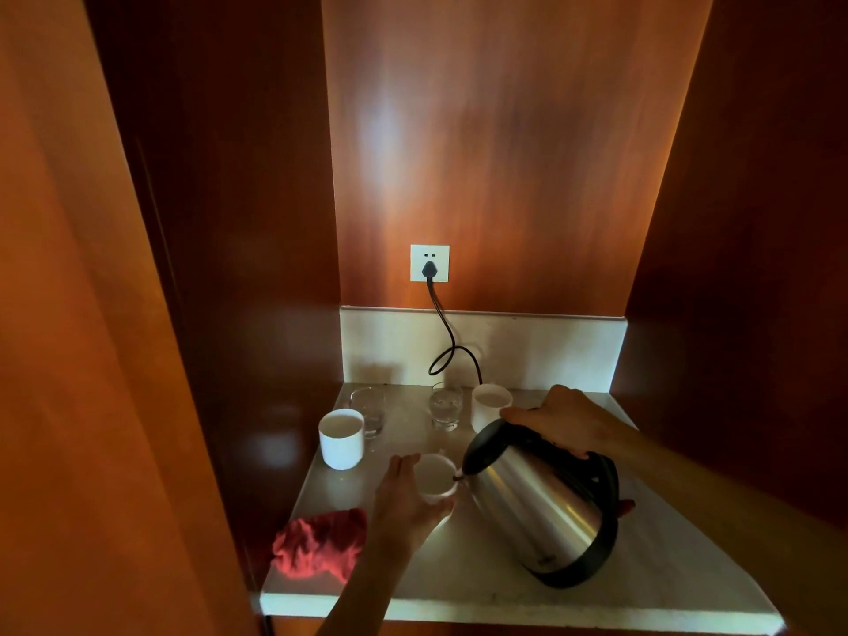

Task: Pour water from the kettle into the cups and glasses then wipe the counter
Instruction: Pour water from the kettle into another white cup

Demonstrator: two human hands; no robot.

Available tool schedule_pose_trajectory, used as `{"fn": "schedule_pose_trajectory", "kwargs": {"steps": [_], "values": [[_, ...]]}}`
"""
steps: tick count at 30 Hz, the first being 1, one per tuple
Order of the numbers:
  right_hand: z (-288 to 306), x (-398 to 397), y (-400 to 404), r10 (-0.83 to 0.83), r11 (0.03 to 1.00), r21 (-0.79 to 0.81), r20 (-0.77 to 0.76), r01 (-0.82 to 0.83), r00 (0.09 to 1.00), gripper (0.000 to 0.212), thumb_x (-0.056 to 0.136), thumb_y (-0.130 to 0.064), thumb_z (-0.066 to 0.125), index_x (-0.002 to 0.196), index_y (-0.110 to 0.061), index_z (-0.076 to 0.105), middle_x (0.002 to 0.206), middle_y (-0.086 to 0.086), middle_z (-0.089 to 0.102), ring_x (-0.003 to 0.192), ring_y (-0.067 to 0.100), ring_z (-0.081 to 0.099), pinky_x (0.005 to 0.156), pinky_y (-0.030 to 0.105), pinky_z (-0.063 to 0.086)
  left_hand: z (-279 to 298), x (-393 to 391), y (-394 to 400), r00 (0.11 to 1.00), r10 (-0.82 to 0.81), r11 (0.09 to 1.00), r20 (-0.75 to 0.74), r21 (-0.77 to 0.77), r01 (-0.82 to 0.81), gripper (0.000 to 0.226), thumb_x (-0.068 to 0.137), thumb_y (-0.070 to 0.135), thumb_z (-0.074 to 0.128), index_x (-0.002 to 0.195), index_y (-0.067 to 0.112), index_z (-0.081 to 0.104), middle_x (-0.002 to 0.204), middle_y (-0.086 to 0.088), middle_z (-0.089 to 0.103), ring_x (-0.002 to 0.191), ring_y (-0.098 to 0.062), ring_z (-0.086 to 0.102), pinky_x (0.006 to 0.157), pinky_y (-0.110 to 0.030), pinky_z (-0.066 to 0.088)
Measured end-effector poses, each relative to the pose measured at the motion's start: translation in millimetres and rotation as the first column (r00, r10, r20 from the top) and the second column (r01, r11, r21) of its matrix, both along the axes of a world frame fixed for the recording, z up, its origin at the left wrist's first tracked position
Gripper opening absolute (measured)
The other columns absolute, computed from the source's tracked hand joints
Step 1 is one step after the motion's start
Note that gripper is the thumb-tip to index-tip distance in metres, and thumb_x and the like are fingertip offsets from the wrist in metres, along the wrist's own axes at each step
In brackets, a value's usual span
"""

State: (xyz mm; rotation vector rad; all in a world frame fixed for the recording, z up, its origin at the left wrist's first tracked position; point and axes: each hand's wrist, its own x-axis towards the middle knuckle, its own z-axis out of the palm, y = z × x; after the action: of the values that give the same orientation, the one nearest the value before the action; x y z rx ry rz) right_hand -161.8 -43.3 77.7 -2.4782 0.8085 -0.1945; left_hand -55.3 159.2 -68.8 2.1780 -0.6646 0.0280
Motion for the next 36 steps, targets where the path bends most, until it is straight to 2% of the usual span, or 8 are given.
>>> {"fn": "schedule_pose_trajectory", "kwargs": {"steps": [5,10,15,21,27,31,36], "values": [[3.2,4.8,-1.3,-0.002,1.000,-0.013,-0.044,0.002,0.999,0.054,0.077,-0.071,0.069,0.072,-0.017,0.062,0.064,0.000,0.065,0.055,0.014,0.063,0.058,0.026,0.050,-0.2,0.2,-0.1,1.000,0.004,1.000,0.003,-0.006,-0.004,0.079,0.062,0.059,0.079,0.128,0.023,0.053,0.119,0.008,0.054,0.104,-0.005,0.054,0.083,-0.007,0.032],[7.4,4.0,0.5,0.025,1.000,-0.016,-0.074,-0.026,0.997,0.051,0.081,-0.067,0.068,0.071,-0.017,0.061,0.059,0.000,0.063,0.037,0.008,0.056,0.050,0.024,0.047,-0.1,-1.1,0.6,1.000,0.002,1.000,0.002,-0.024,-0.002,0.075,0.062,0.054,0.081,0.126,0.025,0.054,0.118,0.009,0.054,0.097,0.002,0.049,0.080,-0.004,0.029],[11.6,8.1,0.0,0.068,0.996,-0.044,-0.099,-0.073,0.993,0.045,0.084,-0.065,0.066,0.070,-0.024,0.054,0.063,-0.004,0.060,0.048,0.007,0.056,0.055,0.023,0.046,-0.8,-1.1,0.2,1.000,-0.006,0.999,0.004,-0.040,0.006,0.075,0.061,0.055,0.081,0.125,0.026,0.055,0.116,0.011,0.054,0.093,0.003,0.047,0.080,-0.006,0.033],[11.9,13.0,-0.5,0.082,0.992,-0.084,-0.127,-0.093,0.989,0.047,0.082,-0.069,0.064,0.074,-0.024,0.053,0.069,-0.004,0.061,0.060,0.010,0.061,0.057,0.022,0.044,-0.9,-0.6,-0.4,1.000,-0.016,0.999,-0.010,-0.039,0.015,0.076,0.060,0.058,0.081,0.124,0.027,0.054,0.115,0.012,0.053,0.094,0.002,0.049,0.080,-0.008,0.036],[14.6,14.0,0.8,0.097,0.990,-0.092,-0.143,-0.111,0.985,0.046,0.083,-0.070,0.063,0.076,-0.027,0.050,0.074,-0.005,0.059,0.064,0.009,0.060,0.057,0.022,0.044,-1.0,-0.8,-0.3,1.000,-0.014,0.999,-0.020,-0.048,0.013,0.078,0.057,0.062,0.080,0.123,0.030,0.054,0.107,0.019,0.047,0.091,0.003,0.050,0.070,0.002,0.031],[16.4,15.7,1.8,0.100,0.989,-0.088,-0.161,-0.115,0.982,0.047,0.082,-0.071,0.063,0.076,-0.026,0.051,0.073,-0.005,0.060,0.060,0.009,0.059,0.056,0.022,0.044,-3.7,0.6,-0.4,1.000,-0.002,0.999,-0.019,-0.040,0.001,0.082,0.055,0.064,0.077,0.124,0.028,0.054,0.111,0.015,0.052,0.096,-0.001,0.054,0.081,-0.013,0.042],[19.6,16.2,4.7,0.110,0.985,-0.114,-0.167,-0.130,0.980,0.049,0.084,-0.069,0.063,0.076,-0.022,0.055,0.073,-0.002,0.062,0.064,0.011,0.061,0.058,0.024,0.046,-4.0,-1.0,-1.3,1.000,0.028,0.999,-0.001,-0.043,-0.028,0.081,0.054,0.069,0.069,0.123,0.029,0.055,0.115,0.012,0.055,0.103,-0.006,0.058,0.089,-0.020,0.046]]}}
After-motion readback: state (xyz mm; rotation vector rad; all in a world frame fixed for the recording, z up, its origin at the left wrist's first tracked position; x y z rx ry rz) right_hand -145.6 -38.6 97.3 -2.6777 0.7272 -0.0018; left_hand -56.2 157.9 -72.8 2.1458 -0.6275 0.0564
